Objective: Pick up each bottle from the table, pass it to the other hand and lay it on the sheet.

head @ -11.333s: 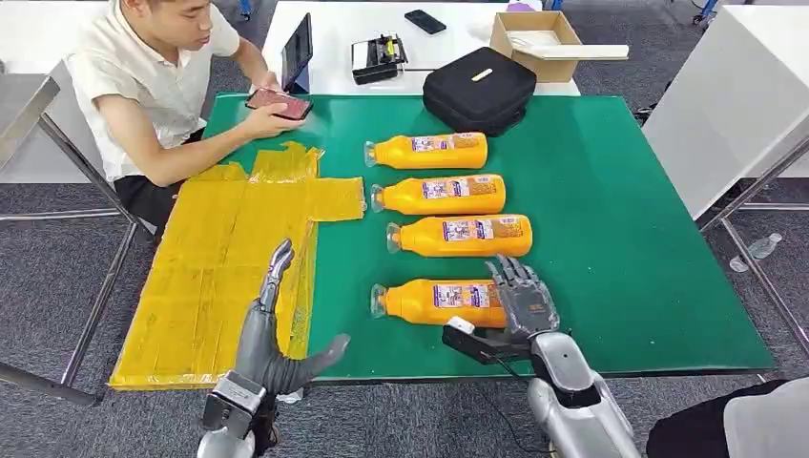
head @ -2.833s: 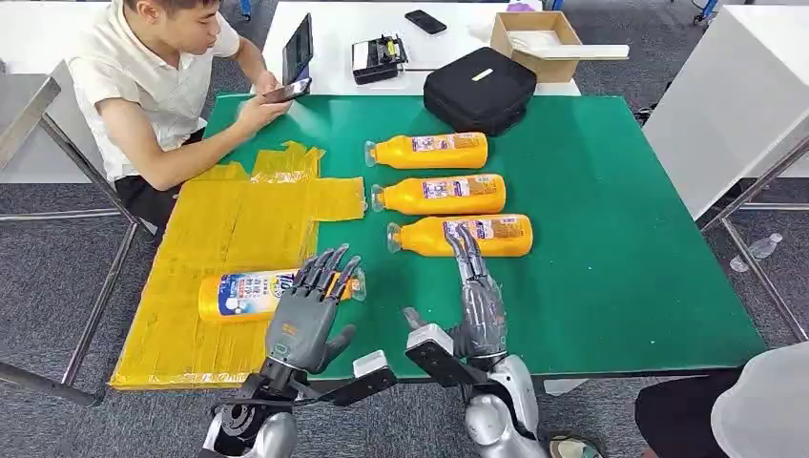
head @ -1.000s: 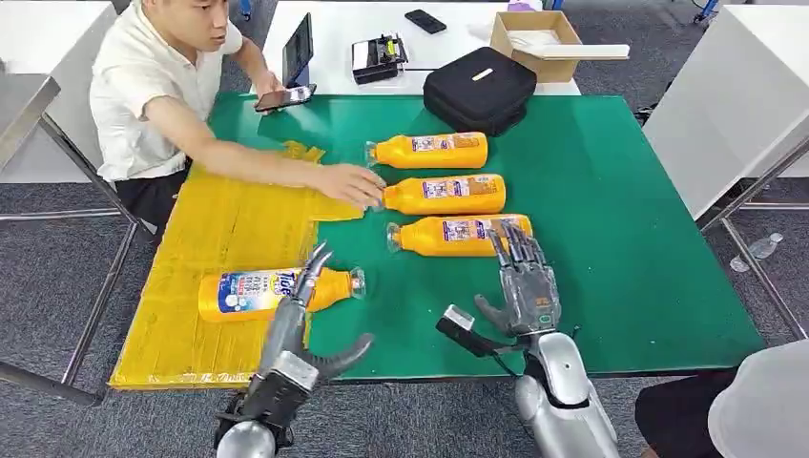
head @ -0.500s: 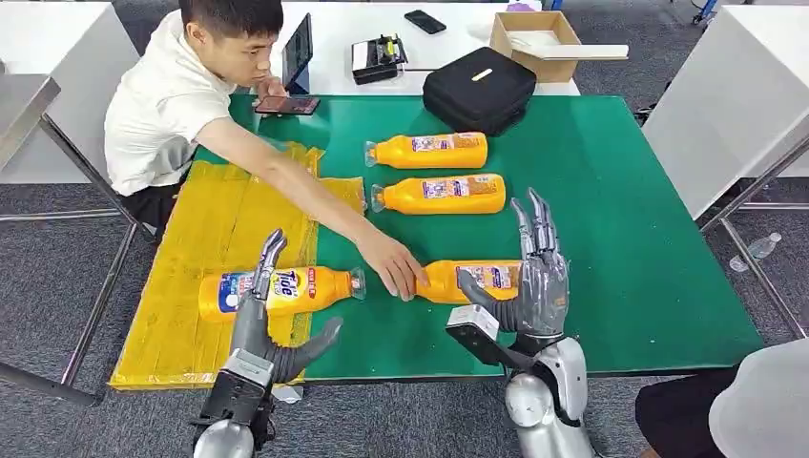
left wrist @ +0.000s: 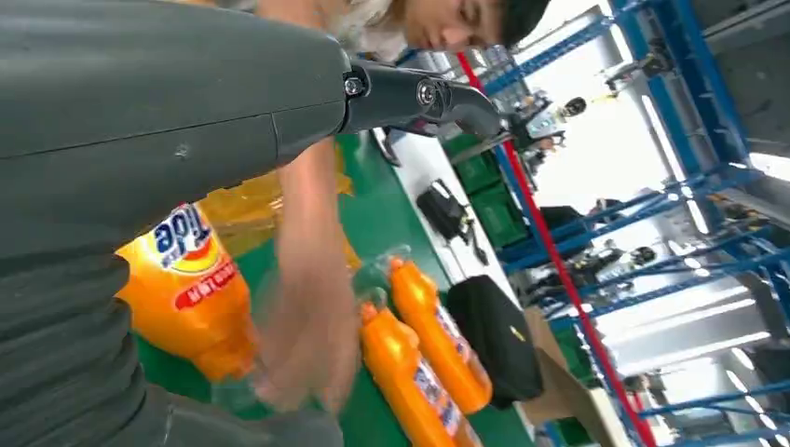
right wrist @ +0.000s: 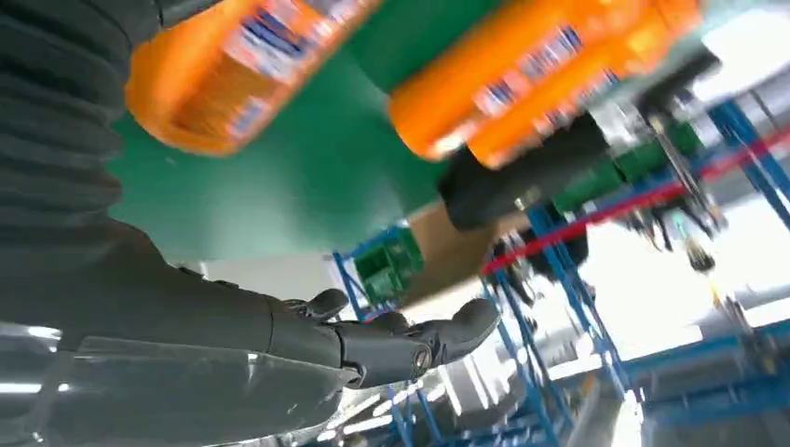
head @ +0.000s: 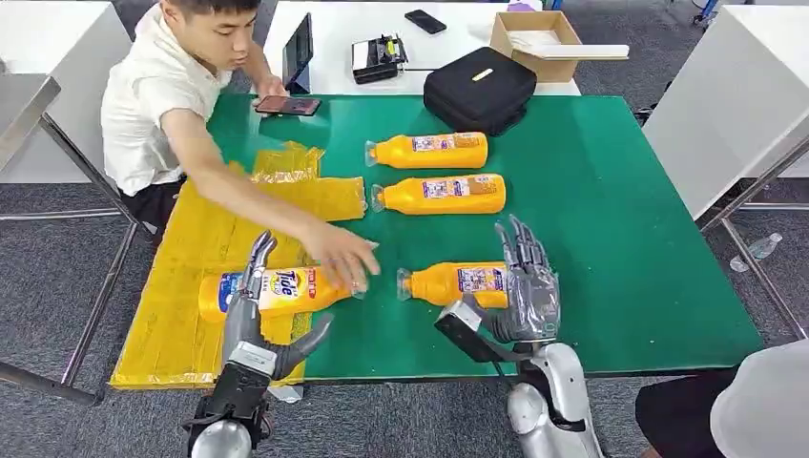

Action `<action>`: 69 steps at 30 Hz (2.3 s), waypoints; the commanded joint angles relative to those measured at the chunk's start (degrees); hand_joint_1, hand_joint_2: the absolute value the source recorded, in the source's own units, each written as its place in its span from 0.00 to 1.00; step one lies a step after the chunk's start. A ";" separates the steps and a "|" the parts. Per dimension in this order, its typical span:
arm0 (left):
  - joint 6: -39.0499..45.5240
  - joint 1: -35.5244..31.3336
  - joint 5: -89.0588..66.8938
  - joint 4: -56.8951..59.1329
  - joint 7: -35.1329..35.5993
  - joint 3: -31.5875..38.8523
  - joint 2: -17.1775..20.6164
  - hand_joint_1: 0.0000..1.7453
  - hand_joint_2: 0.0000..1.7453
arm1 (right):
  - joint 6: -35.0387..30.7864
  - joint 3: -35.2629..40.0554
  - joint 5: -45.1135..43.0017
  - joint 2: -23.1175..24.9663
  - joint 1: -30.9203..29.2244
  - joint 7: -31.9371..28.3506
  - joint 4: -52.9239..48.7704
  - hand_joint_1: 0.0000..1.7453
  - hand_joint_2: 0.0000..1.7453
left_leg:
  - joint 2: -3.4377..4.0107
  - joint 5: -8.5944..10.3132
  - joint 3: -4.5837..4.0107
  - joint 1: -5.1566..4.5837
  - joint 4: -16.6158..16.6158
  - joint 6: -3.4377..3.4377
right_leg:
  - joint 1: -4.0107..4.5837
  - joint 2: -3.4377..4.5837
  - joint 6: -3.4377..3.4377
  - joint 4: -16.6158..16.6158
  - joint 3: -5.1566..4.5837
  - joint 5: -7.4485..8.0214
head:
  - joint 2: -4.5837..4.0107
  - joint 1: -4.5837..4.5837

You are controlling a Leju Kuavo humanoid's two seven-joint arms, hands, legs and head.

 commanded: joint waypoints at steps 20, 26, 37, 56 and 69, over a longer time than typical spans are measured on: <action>2.14 -4.77 0.47 7.52 0.07 -1.13 -1.53 0.00 1.00 | -5.43 2.82 15.98 -5.51 -2.01 8.86 3.20 0.00 1.00 | 0.43 -0.11 0.10 0.00 0.04 0.03 | 0.06 0.21 -0.20 0.00 -0.03 0.02 | 0.00 -0.04; -1.03 -2.13 1.39 7.16 1.10 -1.13 -2.02 0.00 1.00 | -2.79 3.72 18.03 -6.28 -3.51 11.03 4.57 0.00 1.00 | 0.34 -0.12 0.20 0.03 -0.02 0.01 | 0.09 0.12 -0.26 -0.06 0.13 -0.03 | 0.00 -0.02; -5.57 -2.43 6.65 7.36 4.41 -1.17 -2.41 0.00 1.00 | 6.71 0.69 13.40 -8.94 -8.74 11.69 17.31 0.00 1.00 | 0.13 -0.04 0.11 0.00 -0.03 0.03 | 0.04 0.04 -0.13 -0.09 0.12 0.02 | 0.00 -0.02; -4.65 -1.98 5.75 6.74 6.34 -1.42 -2.41 0.00 1.00 | 8.94 1.09 13.47 -10.58 -8.50 12.87 18.46 0.00 1.00 | 0.07 -0.05 0.04 -0.01 -0.01 0.03 | 0.02 0.02 -0.11 -0.04 0.07 -0.01 | 0.00 -0.02; -4.58 -1.35 4.21 6.97 6.82 -2.62 -2.41 0.00 1.00 | 8.63 -2.51 14.59 -10.96 -13.43 14.37 28.17 0.00 1.00 | 0.16 -0.08 0.13 -0.01 -0.01 0.03 | 0.05 0.08 -0.16 -0.07 0.14 0.00 | 0.00 -0.04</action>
